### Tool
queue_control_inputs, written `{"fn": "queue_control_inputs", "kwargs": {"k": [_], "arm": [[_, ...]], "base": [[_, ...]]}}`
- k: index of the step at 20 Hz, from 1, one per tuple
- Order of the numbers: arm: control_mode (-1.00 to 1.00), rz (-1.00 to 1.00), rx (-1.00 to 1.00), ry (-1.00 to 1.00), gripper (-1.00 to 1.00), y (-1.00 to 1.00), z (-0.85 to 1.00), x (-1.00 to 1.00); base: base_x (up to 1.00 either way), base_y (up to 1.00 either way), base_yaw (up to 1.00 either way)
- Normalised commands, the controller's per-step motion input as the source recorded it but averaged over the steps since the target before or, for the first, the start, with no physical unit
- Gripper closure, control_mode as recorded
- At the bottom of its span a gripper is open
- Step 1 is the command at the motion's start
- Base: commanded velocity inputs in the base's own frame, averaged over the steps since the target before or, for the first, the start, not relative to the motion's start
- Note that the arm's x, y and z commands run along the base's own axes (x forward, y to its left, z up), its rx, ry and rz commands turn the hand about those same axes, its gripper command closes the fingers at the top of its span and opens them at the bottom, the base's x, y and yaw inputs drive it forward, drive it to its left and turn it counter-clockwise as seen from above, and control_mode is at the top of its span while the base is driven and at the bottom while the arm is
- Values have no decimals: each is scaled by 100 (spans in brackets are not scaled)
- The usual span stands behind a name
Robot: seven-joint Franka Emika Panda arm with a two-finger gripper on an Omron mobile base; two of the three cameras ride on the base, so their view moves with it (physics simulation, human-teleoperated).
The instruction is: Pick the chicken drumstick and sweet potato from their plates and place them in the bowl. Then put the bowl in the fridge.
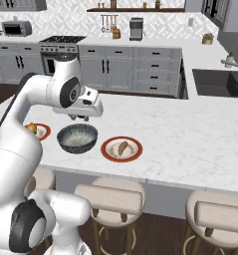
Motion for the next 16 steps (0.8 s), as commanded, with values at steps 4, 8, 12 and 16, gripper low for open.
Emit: {"fn": "queue_control_inputs", "kwargs": {"k": [4,8,12,16], "arm": [[-100,3,-2,0,-100,41,-2,-13],[-100,1,-8,4,-100,100,-5,19],[-100,2,-4,5,-100,100,-8,28],[-100,0,-4,5,-100,100,-23,47]], "base": [[0,0,0],[0,0,0],[0,0,0],[0,0,0]]}}
